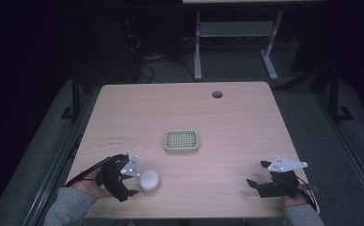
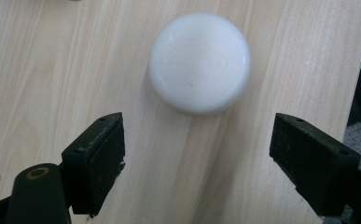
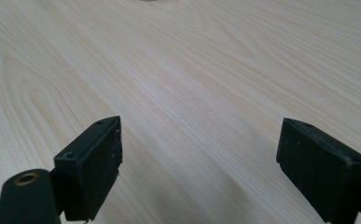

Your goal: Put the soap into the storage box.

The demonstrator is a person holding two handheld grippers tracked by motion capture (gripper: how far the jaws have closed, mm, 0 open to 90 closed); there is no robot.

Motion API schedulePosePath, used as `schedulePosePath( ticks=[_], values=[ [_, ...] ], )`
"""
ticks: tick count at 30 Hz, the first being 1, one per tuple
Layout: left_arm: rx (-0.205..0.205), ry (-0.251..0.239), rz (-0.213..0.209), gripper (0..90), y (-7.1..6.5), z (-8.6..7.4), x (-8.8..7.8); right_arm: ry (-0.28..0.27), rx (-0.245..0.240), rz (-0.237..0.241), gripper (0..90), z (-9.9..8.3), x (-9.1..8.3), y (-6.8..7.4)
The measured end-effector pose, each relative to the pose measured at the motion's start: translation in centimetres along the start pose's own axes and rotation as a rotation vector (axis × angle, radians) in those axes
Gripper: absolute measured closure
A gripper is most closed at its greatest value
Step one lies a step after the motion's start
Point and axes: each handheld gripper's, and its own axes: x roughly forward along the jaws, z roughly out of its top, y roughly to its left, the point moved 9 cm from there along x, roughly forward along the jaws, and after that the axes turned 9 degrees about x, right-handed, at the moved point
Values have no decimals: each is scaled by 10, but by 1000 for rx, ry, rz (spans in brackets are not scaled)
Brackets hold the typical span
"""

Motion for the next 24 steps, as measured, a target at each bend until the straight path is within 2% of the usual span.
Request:
schedulePosePath(
  ticks=[7, 24],
  values=[
    [30, 17, -28, 180, 2, 13, 4, 12, -2, 3, 137, -1, 0, 1],
    [53, 53, -64, 180, 5, 26, 13, 9, 2, 10, 137, -1, 1, 0]
  ],
)
